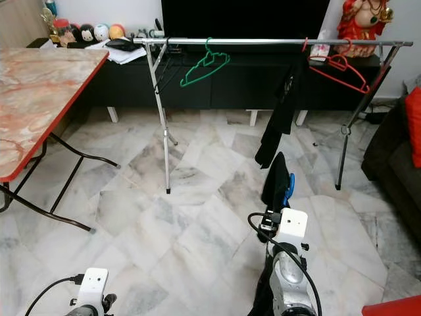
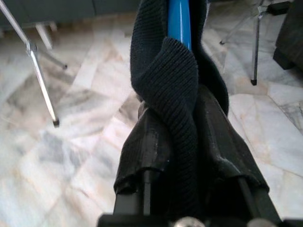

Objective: Hang hanger

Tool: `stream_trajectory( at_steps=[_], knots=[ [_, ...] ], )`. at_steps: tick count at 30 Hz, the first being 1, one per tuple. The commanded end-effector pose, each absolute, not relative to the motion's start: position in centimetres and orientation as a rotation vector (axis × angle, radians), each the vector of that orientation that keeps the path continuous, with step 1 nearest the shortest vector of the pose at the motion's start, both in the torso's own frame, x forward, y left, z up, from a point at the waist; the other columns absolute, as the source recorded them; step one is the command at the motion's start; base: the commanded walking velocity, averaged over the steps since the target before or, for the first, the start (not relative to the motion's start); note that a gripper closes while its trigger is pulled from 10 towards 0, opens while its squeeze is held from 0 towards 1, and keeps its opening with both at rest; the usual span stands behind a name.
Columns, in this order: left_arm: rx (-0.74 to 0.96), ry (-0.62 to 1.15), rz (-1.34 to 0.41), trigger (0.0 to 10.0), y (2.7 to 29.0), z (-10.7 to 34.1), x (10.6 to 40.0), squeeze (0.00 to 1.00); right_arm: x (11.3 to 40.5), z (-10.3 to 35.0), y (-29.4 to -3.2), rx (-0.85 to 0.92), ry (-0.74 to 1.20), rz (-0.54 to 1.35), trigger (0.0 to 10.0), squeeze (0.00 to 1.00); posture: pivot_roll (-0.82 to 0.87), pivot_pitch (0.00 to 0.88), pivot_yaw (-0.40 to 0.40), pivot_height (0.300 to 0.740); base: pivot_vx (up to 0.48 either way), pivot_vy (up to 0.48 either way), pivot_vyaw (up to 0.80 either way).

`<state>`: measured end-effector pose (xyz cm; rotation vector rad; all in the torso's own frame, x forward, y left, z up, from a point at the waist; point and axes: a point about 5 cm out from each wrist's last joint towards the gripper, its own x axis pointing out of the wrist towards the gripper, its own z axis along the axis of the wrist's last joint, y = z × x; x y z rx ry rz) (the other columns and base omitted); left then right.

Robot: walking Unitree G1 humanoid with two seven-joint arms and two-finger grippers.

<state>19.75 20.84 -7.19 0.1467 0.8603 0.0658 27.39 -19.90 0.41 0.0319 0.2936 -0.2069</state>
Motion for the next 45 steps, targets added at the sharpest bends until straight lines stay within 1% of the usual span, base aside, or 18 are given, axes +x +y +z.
stream_trajectory(
  at_steps=[1, 5, 7, 9, 14, 16, 17, 19, 26, 28, 30, 31, 33, 35, 37, 40, 41, 45],
  knots=[
    [0.189, 0.815, 0.028, 10.0, 20.8, -6.6, 20.7, 0.0, 27.8, 0.4, -20.1, -0.027, 0.329, -0.177, 10.0, 0.0, -0.08, 0.0, -0.037, 0.74, 0.0, 0.0, 0.0],
    [0.244, 0.723, -0.026, 10.0, 20.8, -5.3, 22.5, 0.0, 27.6, -0.2, -20.6, -0.114, 0.414, -0.106, 10.0, 0.0, -0.08, 0.0, -0.041, 0.74, 0.0, 0.0, 0.0],
    [0.28, 0.64, -0.062, 10.0, 20.9, -4.0, 24.1, 0.0, 27.5, -0.6, -20.8, -0.193, 0.472, -0.004, 10.0, 0.0, -0.08, 0.0, -0.043, 0.74, 0.0, 0.0, 0.0],
    [0.295, 0.577, -0.085, 10.0, 20.9, -3.0, 25.3, 0.0, 27.5, -0.7, -21.0, -0.214, 0.502, 0.068, 10.0, 0.0, -0.08, 0.0, -0.043, 0.74, 0.0, 0.0, 0.0],
    [0.33, 0.393, -0.182, 10.0, 20.1, 0.3, 28.4, 0.0, 28.8, 1.2, -21.8, -0.253, 0.456, 0.188, 10.0, 0.0, -0.08, 0.0, -0.048, 0.74, 0.0, 0.0, 0.0],
    [0.352, 0.318, -0.288, 10.0, 18.9, 1.8, 29.7, 0.0, 29.6, 2.4, -22.1, -0.308, 0.434, 0.268, 10.0, 0.0, -0.08, 0.0, -0.049, 0.74, 0.0, 0.0, 0.0],
    [0.352, 0.318, -0.288, 10.0, 18.9, 1.8, 29.7, 0.0, 29.6, 2.4, -22.1, -0.308, 0.434, 0.268, 10.0, 0.0, -0.08, 0.0, -0.049, 0.74, 0.0, 0.0, 0.0],
    [0.356, 0.235, -0.44, 10.0, 17.0, 3.5, 30.8, 0.0, 30.7, 4.0, -22.1, -0.373, 0.406, 0.401, 10.0, 0.0, -0.09, 0.0, -0.048, 0.74, 0.0, 0.0, 0.0],
    [0.325, 0.06, -0.678, 10.0, 12.8, 7.6, 32.6, 0.0, 31.0, 5.5, -21.0, -0.452, 0.401, 0.688, 10.0, 0.0, -0.09, 0.0, -0.052, 0.74, 0.0, 0.0, 0.0],
    [0.318, 0.025, -0.763, 10.0, 11.7, 8.8, 32.8, 0.0, 30.7, 5.6, -20.5, -0.465, 0.405, 0.775, 10.0, 0.0, -0.08, 0.0, -0.051, 0.74, 0.0, 0.0, 0.0],
    [0.325, 0.007, -0.914, 10.0, 10.4, 10.1, 32.3, 0.0, 30.0, 6.0, -19.6, -0.467, 0.4, 0.909, 10.0, 0.0, -0.08, 0.0, -0.043, 0.74, 0.0, 0.0, 0.0],
    [0.325, 0.007, -0.914, 10.0, 10.4, 10.1, 32.3, 0.0, 30.0, 6.0, -19.6, -0.467, 0.4, 0.909, 10.0, 0.0, -0.08, 0.0, -0.043, 0.74, 0.0, 0.0, 0.0],
    [0.339, 0.002, -1.0, 10.0, 9.9, 10.7, 31.8, 0.0, 29.6, 6.3, -19.4, -0.477, 0.392, 0.965, 10.0, 0.0, -0.08, 0.0, -0.04, 0.74, 0.0, 0.0, 0.0],
    [0.35, 0.008, -1.077, 10.0, 9.5, 11.1, 31.2, 0.0, 29.4, 6.6, -19.4, -0.483, 0.389, 0.992, 10.0, 0.0, -0.08, 0.0, -0.035, 0.74, 0.0, 0.0, 0.0],
    [0.35, 0.011, -1.097, 10.0, 9.4, 11.2, 31.1, 0.0, 29.4, 6.7, -19.4, -0.483, 0.389, 1.0, 10.0, 0.0, -0.08, 0.0, -0.035, 0.74, 0.0, 0.0, 0.0],
    [0.381, 0.061, -1.224, 10.0, 9.1, 11.6, 29.8, 0.0, 29.3, 7.1, -19.9, -0.507, 0.407, 1.011, 10.0, 0.0, -0.09, 0.0, -0.032, 0.74, 0.0, 0.0, 0.0],
    [0.381, 0.061, -1.224, 10.0, 9.1, 11.6, 29.8, 0.0, 29.3, 7.1, -19.9, -0.507, 0.407, 1.011, 10.0, 0.0, -0.09, 0.0, -0.032, 0.74, 0.0, 0.0, 0.0],
    [0.472, 0.156, -1.293, 10.0, 10.2, 10.9, 28.9, 0.0, 29.1, 7.3, -20.1, -0.519, 0.415, 1.015, 10.0, 0.0, -0.08, 0.0, -0.033, 0.74, 0.0, 0.0, 0.0]
  ],
)
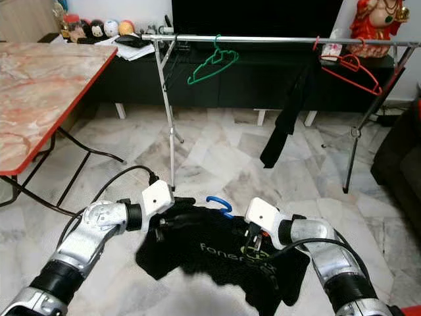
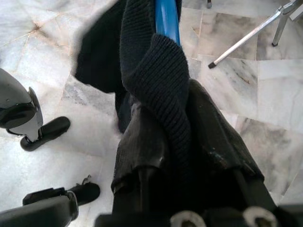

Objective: Hang hanger

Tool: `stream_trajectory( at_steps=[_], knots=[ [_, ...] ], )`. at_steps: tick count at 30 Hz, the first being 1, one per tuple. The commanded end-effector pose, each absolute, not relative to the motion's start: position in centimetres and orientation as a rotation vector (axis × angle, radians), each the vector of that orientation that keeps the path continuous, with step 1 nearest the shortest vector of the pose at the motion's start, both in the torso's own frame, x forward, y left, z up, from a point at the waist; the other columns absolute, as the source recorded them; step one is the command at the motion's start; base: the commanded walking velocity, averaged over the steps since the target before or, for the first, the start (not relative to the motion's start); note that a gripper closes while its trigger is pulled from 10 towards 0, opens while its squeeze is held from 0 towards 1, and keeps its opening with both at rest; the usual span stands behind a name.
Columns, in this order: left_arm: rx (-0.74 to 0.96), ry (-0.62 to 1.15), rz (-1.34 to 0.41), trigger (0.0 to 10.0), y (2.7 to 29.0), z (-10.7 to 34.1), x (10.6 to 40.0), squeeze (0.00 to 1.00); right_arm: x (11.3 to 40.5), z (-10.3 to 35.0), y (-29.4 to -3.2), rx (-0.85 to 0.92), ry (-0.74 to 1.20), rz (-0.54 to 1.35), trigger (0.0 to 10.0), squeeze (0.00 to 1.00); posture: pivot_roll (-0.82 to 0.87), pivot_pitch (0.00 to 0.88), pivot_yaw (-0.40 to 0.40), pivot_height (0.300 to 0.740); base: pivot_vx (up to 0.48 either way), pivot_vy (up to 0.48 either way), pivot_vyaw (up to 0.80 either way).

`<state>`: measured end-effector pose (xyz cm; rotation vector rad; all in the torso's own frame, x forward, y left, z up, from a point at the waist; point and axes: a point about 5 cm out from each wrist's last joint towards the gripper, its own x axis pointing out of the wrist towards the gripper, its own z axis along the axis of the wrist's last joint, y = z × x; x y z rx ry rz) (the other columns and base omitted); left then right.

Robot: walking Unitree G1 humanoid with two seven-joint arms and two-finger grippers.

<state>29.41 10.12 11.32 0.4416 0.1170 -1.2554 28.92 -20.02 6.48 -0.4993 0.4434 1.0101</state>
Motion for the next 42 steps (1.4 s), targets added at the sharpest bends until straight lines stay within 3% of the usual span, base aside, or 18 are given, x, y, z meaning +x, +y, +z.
stream_trajectory(
  at_steps=[1, 6, 7, 9, 18, 19, 20, 21, 42],
  knots=[
    [0.491, 0.172, -1.303, 10.0, 10.3, 10.8, 28.7, 0.0, 29.1, 7.3, -20.1, -0.521, 0.415, 1.016, 10.0, 0.0, -0.08, 0.0, -0.033, 0.74, 0.0, 0.0, 0.0],
    [0.555, 0.173, -1.321, 10.0, 10.2, 10.7, 28.3, 0.01, 28.7, 7.2, -19.6, -0.527, 0.425, 1.068, 10.0, 0.0, -0.08, 0.0, -0.035, 0.74, 0.0, 0.0, 0.0],
    [0.553, 0.158, -1.301, 10.0, 10.0, 10.8, 28.6, 0.99, 28.5, 7.2, -19.2, -0.529, 0.423, 1.092, 10.0, 0.0, -0.08, 0.0, -0.035, 0.74, 0.0, 0.0, 0.0],
    [0.56, 0.171, -1.282, 10.0, 10.1, 10.7, 28.8, 1.0, 28.4, 7.2, -19.0, -0.537, 0.423, 1.103, 10.0, 0.0, -0.08, 0.0, -0.035, 0.74, 0.0, 0.0, 0.0],
    [0.556, 0.165, -1.28, 10.0, 9.7, 11.1, 28.7, 1.0, 28.1, 7.1, -18.9, -0.553, 0.444, 1.122, 10.0, 0.0, -0.08, 0.0, -0.034, 0.74, 0.0, 0.0, 0.0],
    [0.55, 0.172, -1.286, 10.0, 9.7, 11.0, 28.7, 0.52, 28.1, 7.1, -18.8, -0.552, 0.444, 1.125, 10.0, 0.0, -0.08, 0.0, -0.034, 0.74, 0.0, 0.0, 0.0],
    [0.55, 0.172, -1.286, 10.0, 9.7, 11.0, 28.7, 0.52, 28.1, 7.1, -18.8, -0.552, 0.444, 1.125, 10.0, 0.0, -0.08, 0.0, -0.034, 0.74, 0.0, 0.0, 0.0],
    [0.55, 0.17, -1.285, 10.0, 9.7, 11.0, 28.7, 0.0, 28.0, 7.1, -18.7, -0.549, 0.442, 1.128, 10.0, 0.0, -0.08, 0.0, -0.034, 0.74, 0.0, 0.0, 0.0],
    [0.541, 0.212, -1.305, 10.0, 8.8, 10.6, 28.7, 0.0, 28.1, 8.5, -16.6, -0.512, 0.387, 1.223, 10.0, 0.0, -0.08, 0.0, -0.031, 0.74, 0.0, 0.0, 0.0]
  ],
)
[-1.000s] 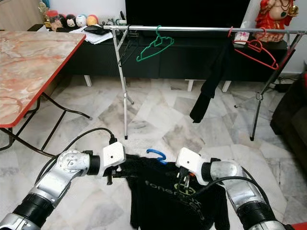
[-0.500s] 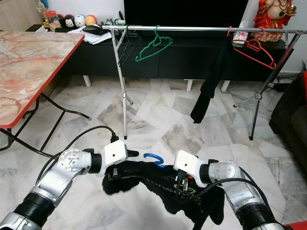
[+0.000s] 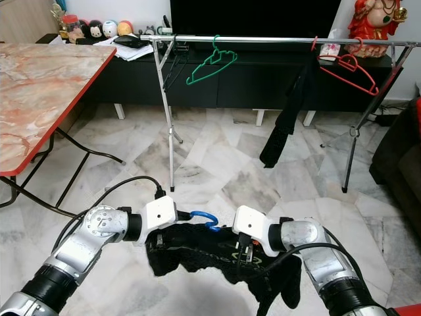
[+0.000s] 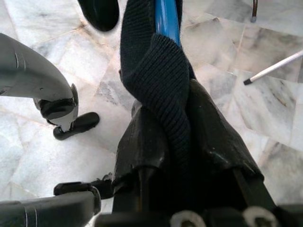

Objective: Hang hanger

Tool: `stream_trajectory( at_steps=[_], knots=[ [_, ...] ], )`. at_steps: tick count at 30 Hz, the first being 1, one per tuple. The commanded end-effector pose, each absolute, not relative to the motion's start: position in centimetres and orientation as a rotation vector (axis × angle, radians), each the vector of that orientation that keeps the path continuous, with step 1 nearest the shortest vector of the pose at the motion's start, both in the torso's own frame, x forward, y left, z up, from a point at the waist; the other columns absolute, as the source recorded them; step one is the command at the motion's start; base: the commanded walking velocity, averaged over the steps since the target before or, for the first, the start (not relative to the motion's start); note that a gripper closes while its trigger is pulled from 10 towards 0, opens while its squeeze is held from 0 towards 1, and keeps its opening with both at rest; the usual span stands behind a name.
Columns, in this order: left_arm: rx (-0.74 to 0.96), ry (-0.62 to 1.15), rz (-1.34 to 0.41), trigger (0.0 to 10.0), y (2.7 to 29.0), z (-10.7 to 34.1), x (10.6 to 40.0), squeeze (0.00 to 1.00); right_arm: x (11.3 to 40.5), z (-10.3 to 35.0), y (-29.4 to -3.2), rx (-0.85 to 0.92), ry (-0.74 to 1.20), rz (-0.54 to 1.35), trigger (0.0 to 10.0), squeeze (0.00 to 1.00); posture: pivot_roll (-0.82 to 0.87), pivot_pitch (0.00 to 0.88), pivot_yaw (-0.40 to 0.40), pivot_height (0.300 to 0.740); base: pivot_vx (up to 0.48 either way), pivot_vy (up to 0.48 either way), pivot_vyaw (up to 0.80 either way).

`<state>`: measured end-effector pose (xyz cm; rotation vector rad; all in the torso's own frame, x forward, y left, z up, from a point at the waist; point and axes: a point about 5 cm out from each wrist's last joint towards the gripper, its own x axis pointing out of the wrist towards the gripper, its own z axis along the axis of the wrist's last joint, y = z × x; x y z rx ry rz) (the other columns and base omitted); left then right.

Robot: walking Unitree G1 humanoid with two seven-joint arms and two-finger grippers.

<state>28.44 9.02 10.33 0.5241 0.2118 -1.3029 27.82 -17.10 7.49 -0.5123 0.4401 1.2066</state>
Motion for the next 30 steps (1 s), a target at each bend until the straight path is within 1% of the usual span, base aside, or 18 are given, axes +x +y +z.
stream_trajectory(
  at_steps=[1, 11, 12, 13, 14, 15, 16, 17, 30],
  knots=[
    [0.535, 0.211, -1.309, 10.0, 8.5, 10.7, 28.7, 0.0, 28.0, 8.6, -16.5, -0.515, 0.385, 1.23, 10.0, 0.0, -0.08, 0.0, -0.031, 0.74, 0.0, 0.0, 0.0],
    [0.521, 0.222, -1.341, 10.0, 8.0, 10.5, 28.3, 0.0, 28.3, 9.6, -15.9, -0.5, 0.333, 1.232, 10.0, 0.0, -0.09, 0.0, -0.031, 0.74, 0.0, 0.0, 0.0],
    [0.516, 0.225, -1.341, 9.5, 8.0, 10.4, 28.3, 0.0, 28.4, 9.7, -15.7, -0.497, 0.318, 1.225, 10.0, 0.0, -0.09, 0.0, -0.031, 0.74, 0.0, 0.0, 0.0],
    [0.515, 0.226, -1.34, 6.7, 8.0, 10.4, 28.3, 0.0, 28.5, 9.8, -15.6, -0.496, 0.313, 1.225, 10.0, 0.0, -0.09, 0.0, -0.031, 0.74, 0.0, 0.0, 0.0],
    [0.515, 0.227, -1.34, 6.7, 8.0, 10.4, 28.3, 0.0, 28.5, 9.8, -15.6, -0.495, 0.311, 1.226, 10.0, 0.0, -0.09, 0.0, -0.031, 0.74, 0.0, 0.0, 0.0],
    [0.518, 0.222, -1.335, 3.0, 8.0, 10.4, 28.3, 0.0, 28.5, 9.9, -15.5, -0.49, 0.305, 1.232, 10.0, 0.0, -0.09, 0.0, -0.031, 0.74, 0.0, 0.0, 0.0],
    [0.52, 0.219, -1.332, 3.0, 8.1, 10.4, 28.3, 0.0, 28.5, 10.0, -15.4, -0.487, 0.302, 1.236, 10.0, 0.0, -0.09, 0.0, -0.031, 0.74, 0.0, 0.0, 0.0],
    [0.518, 0.218, -1.328, 0.0, 8.1, 10.5, 28.4, 0.0, 28.6, 10.3, -15.2, -0.475, 0.285, 1.236, 10.0, 0.0, -0.09, 0.0, -0.031, 0.74, 0.0, 0.0, 0.0],
    [0.502, 0.222, -1.344, 0.0, 7.9, 10.5, 28.2, 0.0, 28.8, 10.7, -15.3, -0.472, 0.272, 1.229, 10.0, 0.0, -0.09, 0.0, -0.034, 0.74, 0.0, 0.0, 0.0]
  ],
)
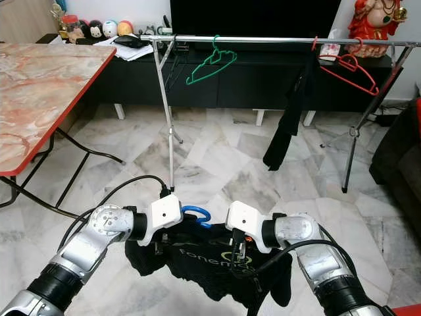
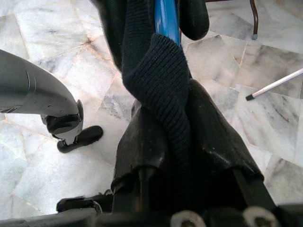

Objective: Hang hanger

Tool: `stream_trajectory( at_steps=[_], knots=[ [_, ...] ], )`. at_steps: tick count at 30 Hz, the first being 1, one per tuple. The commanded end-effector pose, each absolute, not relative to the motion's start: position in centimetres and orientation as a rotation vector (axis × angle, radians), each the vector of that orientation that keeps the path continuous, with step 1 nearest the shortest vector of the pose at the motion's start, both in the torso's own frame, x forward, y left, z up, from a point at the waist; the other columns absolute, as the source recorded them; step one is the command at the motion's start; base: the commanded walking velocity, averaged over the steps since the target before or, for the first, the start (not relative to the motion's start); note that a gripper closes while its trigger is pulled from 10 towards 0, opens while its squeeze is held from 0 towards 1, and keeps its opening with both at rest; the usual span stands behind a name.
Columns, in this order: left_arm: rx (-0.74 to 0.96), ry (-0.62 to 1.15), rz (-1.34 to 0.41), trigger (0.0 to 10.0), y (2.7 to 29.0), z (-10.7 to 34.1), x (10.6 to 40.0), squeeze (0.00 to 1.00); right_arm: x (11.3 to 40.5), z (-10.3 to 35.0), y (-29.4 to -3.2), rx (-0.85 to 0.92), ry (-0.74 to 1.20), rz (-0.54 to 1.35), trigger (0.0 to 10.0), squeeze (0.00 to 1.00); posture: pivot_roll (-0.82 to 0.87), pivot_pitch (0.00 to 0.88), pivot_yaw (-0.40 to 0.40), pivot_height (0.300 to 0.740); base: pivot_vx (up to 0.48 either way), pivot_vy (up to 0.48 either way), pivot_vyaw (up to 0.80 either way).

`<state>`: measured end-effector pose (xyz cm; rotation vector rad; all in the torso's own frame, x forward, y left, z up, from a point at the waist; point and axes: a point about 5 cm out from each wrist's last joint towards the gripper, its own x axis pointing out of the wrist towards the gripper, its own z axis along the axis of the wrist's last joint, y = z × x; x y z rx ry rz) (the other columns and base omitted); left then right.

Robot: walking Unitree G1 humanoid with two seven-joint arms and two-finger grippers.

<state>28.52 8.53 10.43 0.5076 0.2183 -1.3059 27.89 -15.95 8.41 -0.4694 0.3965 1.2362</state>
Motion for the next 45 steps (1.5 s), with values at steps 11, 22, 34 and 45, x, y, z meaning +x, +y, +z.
stream_trajectory(
  at_steps=[11, 22, 34, 45],
  knots=[
    [0.481, 0.226, -1.365, 0.0, 8.0, 10.7, 28.0, 0.0, 29.3, 11.1, -15.3, -0.475, 0.256, 1.208, 10.0, 0.0, -0.09, 0.0, -0.033, 0.74, 0.0, 0.0, 0.0],
    [0.438, 0.192, -1.392, 10.0, 7.6, 11.5, 27.8, 0.27, 29.4, 11.2, -15.2, -0.477, 0.249, 1.207, 10.0, 0.0, -0.08, 0.0, -0.032, 0.74, 0.0, 0.0, 0.0],
    [0.394, 0.224, -1.511, 10.0, 7.6, 12.0, 26.8, 1.0, 29.5, 11.4, -15.0, -0.479, 0.239, 1.215, 10.0, 0.0, -0.09, 0.0, -0.024, 0.74, 0.0, 0.0, 0.0],
    [0.472, 0.246, -1.498, 10.0, 8.2, 11.6, 26.9, 0.0, 29.4, 11.4, -14.9, -0.482, 0.232, 1.219, 10.0, 0.0, -0.08, 0.0, -0.018, 0.74, 0.0, 0.0, 0.0]
  ],
)
